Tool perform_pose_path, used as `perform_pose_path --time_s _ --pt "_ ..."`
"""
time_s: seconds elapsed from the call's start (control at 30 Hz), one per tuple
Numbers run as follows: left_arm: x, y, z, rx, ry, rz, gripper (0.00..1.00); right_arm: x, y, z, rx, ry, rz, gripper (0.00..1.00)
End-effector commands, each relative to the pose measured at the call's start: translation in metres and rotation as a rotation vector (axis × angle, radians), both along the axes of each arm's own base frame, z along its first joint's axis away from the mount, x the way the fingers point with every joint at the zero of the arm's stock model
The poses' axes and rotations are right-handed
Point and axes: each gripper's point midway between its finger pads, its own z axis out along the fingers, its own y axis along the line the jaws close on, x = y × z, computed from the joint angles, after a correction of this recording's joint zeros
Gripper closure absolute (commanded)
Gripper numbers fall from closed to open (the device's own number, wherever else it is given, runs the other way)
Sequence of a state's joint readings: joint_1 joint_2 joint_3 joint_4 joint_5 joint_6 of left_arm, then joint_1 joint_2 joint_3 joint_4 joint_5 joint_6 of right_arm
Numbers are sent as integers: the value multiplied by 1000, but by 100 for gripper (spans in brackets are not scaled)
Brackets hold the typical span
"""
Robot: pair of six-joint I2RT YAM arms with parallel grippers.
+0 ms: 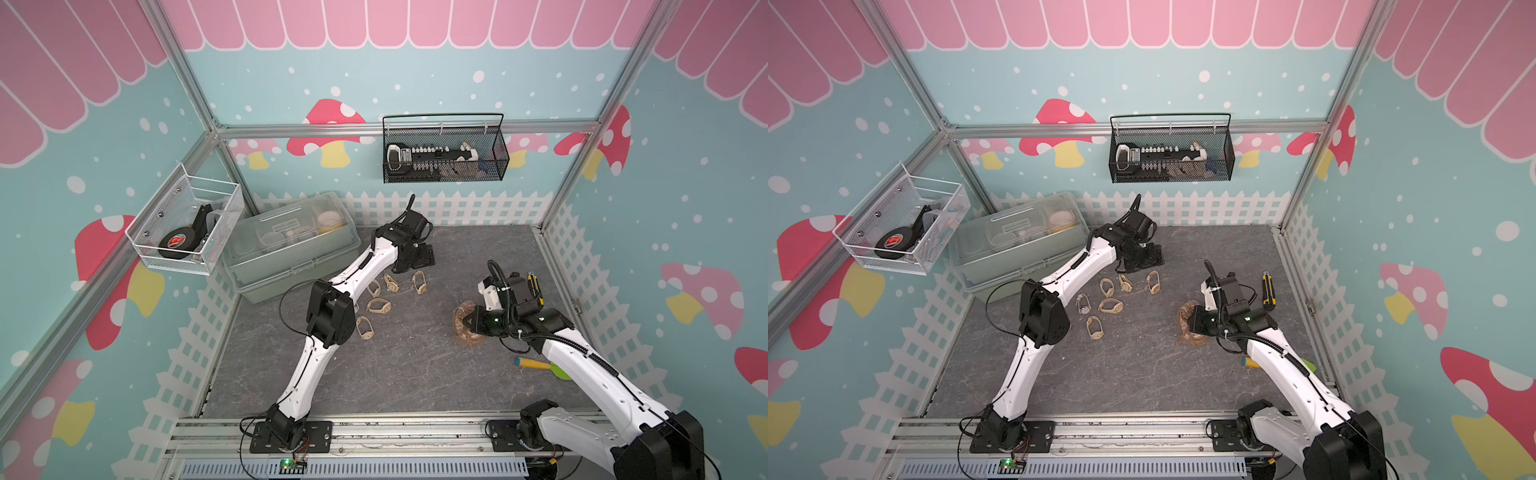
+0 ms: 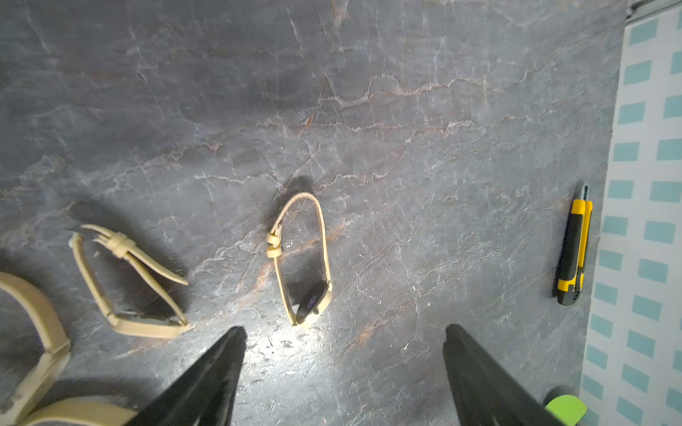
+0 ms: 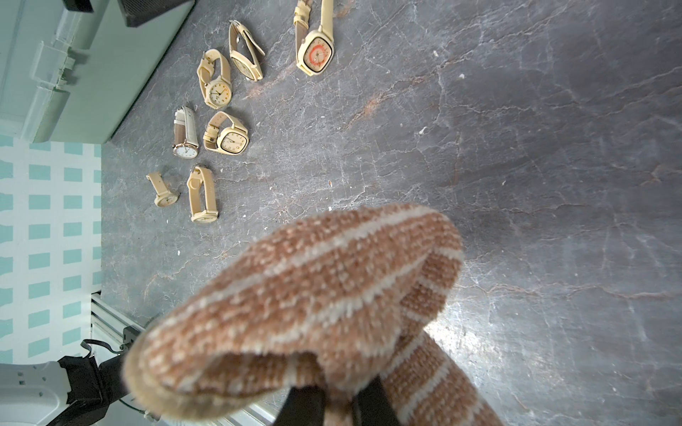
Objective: Wipe the watch dial
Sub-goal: Move the watch to the center of the board, then pick up the watch at the center of the board.
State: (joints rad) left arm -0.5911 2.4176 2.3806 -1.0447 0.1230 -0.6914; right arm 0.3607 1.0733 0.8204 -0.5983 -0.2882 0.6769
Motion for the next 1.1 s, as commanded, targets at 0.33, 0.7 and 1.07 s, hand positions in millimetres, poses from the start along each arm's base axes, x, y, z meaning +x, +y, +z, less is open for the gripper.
perform_pose_path --time_s 0.33,0.7,1.07 --pt "-34 18 -59 108 257 219 1 12 2 12 7 -61 10 100" --pt "-30 9 -83 87 306 275 5 11 0 11 -7 -73 10 100" --pt "-26 14 -98 133 293 260 32 10 -1 13 -14 -85 18 100"
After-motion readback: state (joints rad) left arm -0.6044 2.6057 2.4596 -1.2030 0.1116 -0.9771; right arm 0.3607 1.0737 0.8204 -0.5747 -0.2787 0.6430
